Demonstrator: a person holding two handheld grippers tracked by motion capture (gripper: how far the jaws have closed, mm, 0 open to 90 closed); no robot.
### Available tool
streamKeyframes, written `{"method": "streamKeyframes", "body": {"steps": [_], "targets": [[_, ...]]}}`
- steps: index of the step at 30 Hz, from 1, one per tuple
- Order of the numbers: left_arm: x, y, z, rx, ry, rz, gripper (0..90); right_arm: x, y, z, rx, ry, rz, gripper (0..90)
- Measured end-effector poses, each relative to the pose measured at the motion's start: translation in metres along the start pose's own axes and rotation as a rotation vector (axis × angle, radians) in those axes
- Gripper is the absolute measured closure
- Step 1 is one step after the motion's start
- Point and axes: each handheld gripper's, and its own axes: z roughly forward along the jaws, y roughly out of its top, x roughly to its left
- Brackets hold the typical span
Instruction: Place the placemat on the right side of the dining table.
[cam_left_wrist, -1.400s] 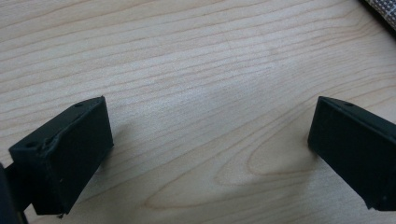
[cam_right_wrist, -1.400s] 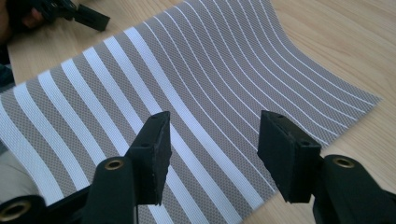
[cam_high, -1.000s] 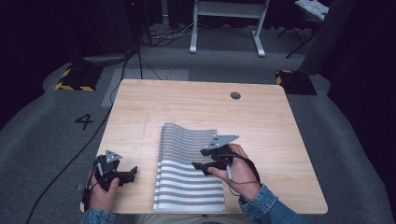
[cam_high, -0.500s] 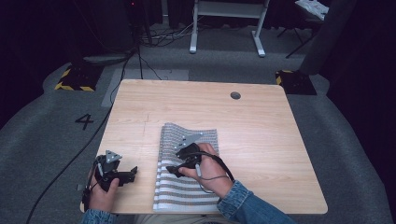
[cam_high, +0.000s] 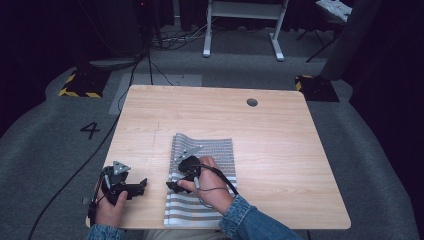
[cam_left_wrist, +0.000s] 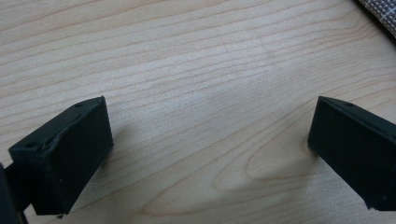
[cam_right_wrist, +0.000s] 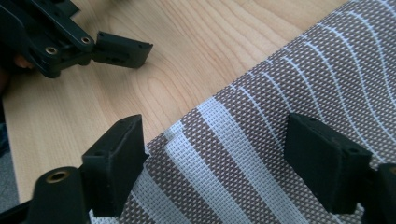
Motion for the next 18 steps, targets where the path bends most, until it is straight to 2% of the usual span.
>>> {"method": "streamKeyframes", "body": {"steps": [6,7,8,10,11,12,13,14,15,16,17,18], "targets": [[0.0,0.0,0.0,0.0,0.0,0.0,0.0,0.0033,-0.0026,0.0082,0.004,-0.021,-0.028,17.6],[0.0,0.0,0.0,0.0,0.0,0.0,0.0,0.0032,-0.0035,0.0086,0.004,-0.01,-0.003,18.1],[0.0,0.0,0.0,0.0,0.0,0.0,0.0,0.0006,-0.0041,0.0091,0.0,0.0,-0.016,18.7],[0.0,0.0,0.0,0.0,0.0,0.0,0.0,-0.0026,-0.0045,0.0084,0.005,0.03,0.012,20.9],[0.0001,0.0,0.0,-0.001,0.002,0.001,0.0,-0.0052,-0.0048,0.0085,-0.002,0.032,-0.006,24.6],[0.0,0.0,0.0,0.0,0.0,0.0,0.0,-0.0043,-0.0045,0.0058,0.023,0.033,0.028,35.8],[0.0001,0.0,0.0,-0.001,0.002,0.001,0.0,-0.0051,-0.0041,0.0038,0.033,0.074,0.036,46.9],[0.0001,0.0,0.0,-0.001,0.002,0.001,0.0,-0.0051,-0.0041,0.0038,0.033,0.074,0.036,46.9],[0.0001,0.0,0.0,-0.001,0.002,0.0,0.0,-0.0023,-0.0026,0.0013,0.047,0.096,0.041,56.0],[0.0,0.0,0.0,0.0,0.0,0.0,0.0,-0.0023,-0.0026,0.0013,0.047,0.096,0.041,56.0],[0.0001,0.0,0.0,-0.001,0.002,0.001,0.0,-0.0019,-0.0014,0.0005,0.07,0.104,0.016,64.6],[0.0,0.0,0.0,0.0,0.0,0.0,0.0,-0.0022,-0.0011,0.0005,0.075,0.105,0.005,65.6]]}}
